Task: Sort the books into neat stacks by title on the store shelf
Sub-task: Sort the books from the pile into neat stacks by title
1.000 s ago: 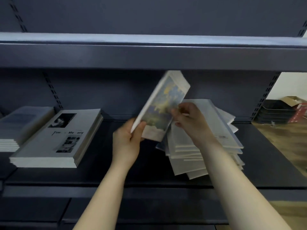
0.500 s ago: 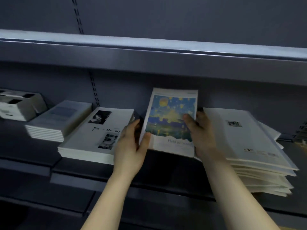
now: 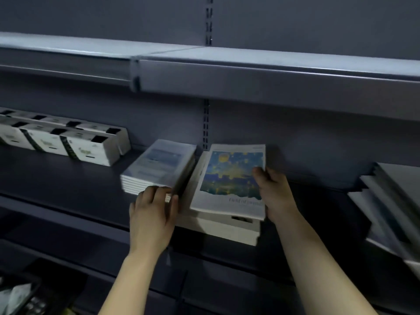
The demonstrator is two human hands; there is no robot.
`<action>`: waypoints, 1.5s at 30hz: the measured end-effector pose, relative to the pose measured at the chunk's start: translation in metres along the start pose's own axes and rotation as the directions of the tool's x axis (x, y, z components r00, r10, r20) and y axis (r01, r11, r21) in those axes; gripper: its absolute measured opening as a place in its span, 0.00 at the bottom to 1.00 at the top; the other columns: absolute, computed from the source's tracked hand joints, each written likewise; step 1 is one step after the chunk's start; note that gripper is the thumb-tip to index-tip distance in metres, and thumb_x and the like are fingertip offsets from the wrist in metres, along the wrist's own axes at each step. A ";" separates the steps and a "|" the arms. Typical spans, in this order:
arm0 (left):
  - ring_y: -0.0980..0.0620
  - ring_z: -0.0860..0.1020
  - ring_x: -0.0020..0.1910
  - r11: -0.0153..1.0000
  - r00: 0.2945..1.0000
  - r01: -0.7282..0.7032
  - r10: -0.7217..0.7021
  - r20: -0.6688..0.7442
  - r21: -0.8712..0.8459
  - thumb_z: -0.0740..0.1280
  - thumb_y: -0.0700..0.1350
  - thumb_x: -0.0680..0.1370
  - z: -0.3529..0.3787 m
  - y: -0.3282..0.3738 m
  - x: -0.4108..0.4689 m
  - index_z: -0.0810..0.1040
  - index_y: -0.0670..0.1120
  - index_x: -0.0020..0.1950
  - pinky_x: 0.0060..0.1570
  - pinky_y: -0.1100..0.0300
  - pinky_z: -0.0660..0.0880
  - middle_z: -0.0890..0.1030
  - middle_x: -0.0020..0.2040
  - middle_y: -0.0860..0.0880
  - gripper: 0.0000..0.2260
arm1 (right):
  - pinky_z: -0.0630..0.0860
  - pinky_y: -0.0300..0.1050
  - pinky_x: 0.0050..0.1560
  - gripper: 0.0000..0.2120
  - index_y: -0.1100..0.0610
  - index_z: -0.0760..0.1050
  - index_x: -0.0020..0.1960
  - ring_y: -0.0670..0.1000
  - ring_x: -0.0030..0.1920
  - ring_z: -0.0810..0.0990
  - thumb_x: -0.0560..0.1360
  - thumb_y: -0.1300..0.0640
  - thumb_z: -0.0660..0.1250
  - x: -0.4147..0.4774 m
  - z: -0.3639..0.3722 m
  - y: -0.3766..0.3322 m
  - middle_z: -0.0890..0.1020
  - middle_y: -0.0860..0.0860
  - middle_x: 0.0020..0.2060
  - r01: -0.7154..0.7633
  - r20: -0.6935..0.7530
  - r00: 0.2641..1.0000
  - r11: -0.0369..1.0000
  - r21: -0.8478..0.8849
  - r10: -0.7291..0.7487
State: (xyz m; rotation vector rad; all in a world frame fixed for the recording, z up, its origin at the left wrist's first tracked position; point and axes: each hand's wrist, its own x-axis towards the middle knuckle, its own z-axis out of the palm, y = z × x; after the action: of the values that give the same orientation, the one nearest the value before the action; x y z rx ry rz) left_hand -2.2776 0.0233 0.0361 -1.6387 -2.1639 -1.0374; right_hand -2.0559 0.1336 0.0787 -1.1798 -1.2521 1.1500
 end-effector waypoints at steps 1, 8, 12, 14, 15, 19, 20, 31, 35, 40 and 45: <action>0.42 0.75 0.48 1.000 1.000 0.014 -0.014 0.006 0.011 0.57 0.52 0.77 -0.001 -0.012 0.002 0.78 0.47 0.51 0.45 0.50 0.67 0.78 0.50 0.47 0.14 | 0.78 0.52 0.50 0.08 0.56 0.76 0.53 0.48 0.44 0.82 0.81 0.54 0.61 0.001 0.013 0.003 0.82 0.50 0.45 -0.004 0.002 1.000 1.000 -0.010 0.004; 0.38 0.74 0.44 0.994 0.996 0.089 -0.090 0.013 0.067 0.66 0.42 0.76 -0.008 -0.095 0.025 0.76 0.43 0.49 0.44 0.46 0.68 0.77 0.46 0.42 0.04 | 0.79 0.55 0.56 0.08 0.57 0.76 0.52 0.55 0.50 0.82 0.81 0.54 0.61 0.010 0.107 0.009 0.83 0.52 0.48 -0.081 0.063 0.995 0.996 -0.040 0.083; 0.39 0.73 0.45 0.991 0.993 0.114 -0.116 0.017 0.069 0.61 0.47 0.77 -0.007 -0.122 0.037 0.74 0.43 0.48 0.46 0.44 0.68 0.76 0.45 0.42 0.08 | 0.77 0.55 0.58 0.08 0.58 0.75 0.57 0.55 0.51 0.81 0.81 0.56 0.61 0.014 0.144 0.007 0.82 0.54 0.53 -0.162 0.104 0.981 0.987 -0.021 0.164; 0.40 0.73 0.45 0.991 0.992 0.119 -0.120 0.025 0.059 0.57 0.53 0.76 -0.007 -0.130 0.042 0.73 0.44 0.47 0.47 0.46 0.68 0.75 0.45 0.44 0.13 | 0.78 0.51 0.54 0.07 0.59 0.76 0.56 0.53 0.48 0.81 0.80 0.59 0.64 0.017 0.153 0.008 0.82 0.55 0.52 -0.153 0.101 0.983 0.988 -0.031 0.156; 0.41 0.74 0.46 0.991 0.992 0.118 -0.120 0.029 0.058 0.56 0.55 0.76 -0.006 -0.134 0.044 0.73 0.45 0.48 0.47 0.46 0.67 0.75 0.45 0.45 0.15 | 0.78 0.48 0.51 0.06 0.58 0.77 0.54 0.52 0.46 0.82 0.79 0.61 0.65 0.018 0.156 0.008 0.82 0.54 0.50 -0.137 0.105 0.984 0.990 -0.038 0.141; 0.41 0.74 0.49 0.994 0.993 0.103 -0.105 0.050 0.027 0.57 0.61 0.74 0.002 -0.143 0.049 0.73 0.44 0.55 0.51 0.45 0.68 0.76 0.49 0.44 0.22 | 0.79 0.48 0.49 0.06 0.45 0.79 0.42 0.51 0.46 0.83 0.71 0.56 0.72 0.024 0.157 0.009 0.84 0.48 0.44 -0.020 0.084 0.995 0.946 -0.322 0.049; 0.40 0.74 0.51 0.995 0.993 0.100 -0.101 0.062 0.015 0.57 0.61 0.74 0.004 -0.144 0.050 0.72 0.43 0.57 0.52 0.44 0.68 0.76 0.50 0.43 0.24 | 0.79 0.48 0.47 0.05 0.43 0.79 0.40 0.50 0.44 0.83 0.70 0.53 0.72 0.026 0.157 0.009 0.84 0.48 0.42 0.002 0.077 0.996 0.911 -0.413 0.033; 0.41 0.71 0.63 0.996 0.988 0.083 -0.088 0.126 0.042 0.55 0.65 0.75 0.014 -0.149 0.052 0.69 0.42 0.66 0.67 0.44 0.61 0.74 0.63 0.42 0.31 | 0.66 0.37 0.27 0.05 0.55 0.81 0.39 0.45 0.31 0.77 0.71 0.54 0.70 0.041 0.187 0.004 0.80 0.46 0.30 -0.004 -0.032 0.999 0.870 -0.492 -0.014; 0.42 0.71 0.62 0.996 0.989 0.087 -0.090 0.114 0.028 0.55 0.65 0.74 0.015 -0.151 0.053 0.69 0.43 0.65 0.67 0.45 0.62 0.75 0.62 0.43 0.30 | 0.63 0.39 0.28 0.09 0.57 0.78 0.43 0.47 0.32 0.77 0.70 0.51 0.67 0.046 0.192 0.007 0.79 0.48 0.32 -0.036 -0.079 0.997 0.854 -0.519 -0.006; 0.43 0.72 0.61 0.996 0.992 0.086 -0.087 0.095 0.016 0.56 0.64 0.75 0.016 -0.152 0.053 0.70 0.43 0.65 0.67 0.46 0.61 0.75 0.61 0.44 0.29 | 0.63 0.41 0.30 0.05 0.55 0.76 0.41 0.49 0.33 0.75 0.71 0.55 0.64 0.044 0.190 0.008 0.77 0.48 0.32 -0.004 -0.054 0.998 0.851 -0.525 -0.028; 0.43 0.72 0.61 0.997 0.993 0.080 -0.082 0.086 0.021 0.57 0.62 0.75 0.016 -0.153 0.053 0.71 0.44 0.63 0.67 0.45 0.62 0.76 0.60 0.44 0.27 | 0.64 0.43 0.30 0.08 0.56 0.75 0.48 0.50 0.35 0.76 0.72 0.54 0.62 0.048 0.192 0.019 0.78 0.49 0.35 0.019 -0.020 0.999 0.800 -0.599 -0.038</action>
State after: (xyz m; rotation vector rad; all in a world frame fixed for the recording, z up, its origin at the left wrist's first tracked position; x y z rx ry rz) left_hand -2.4316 0.0544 -0.0047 -1.6298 -2.3063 -0.9825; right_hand -2.2476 0.1838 0.0587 -1.6243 -1.6714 0.7110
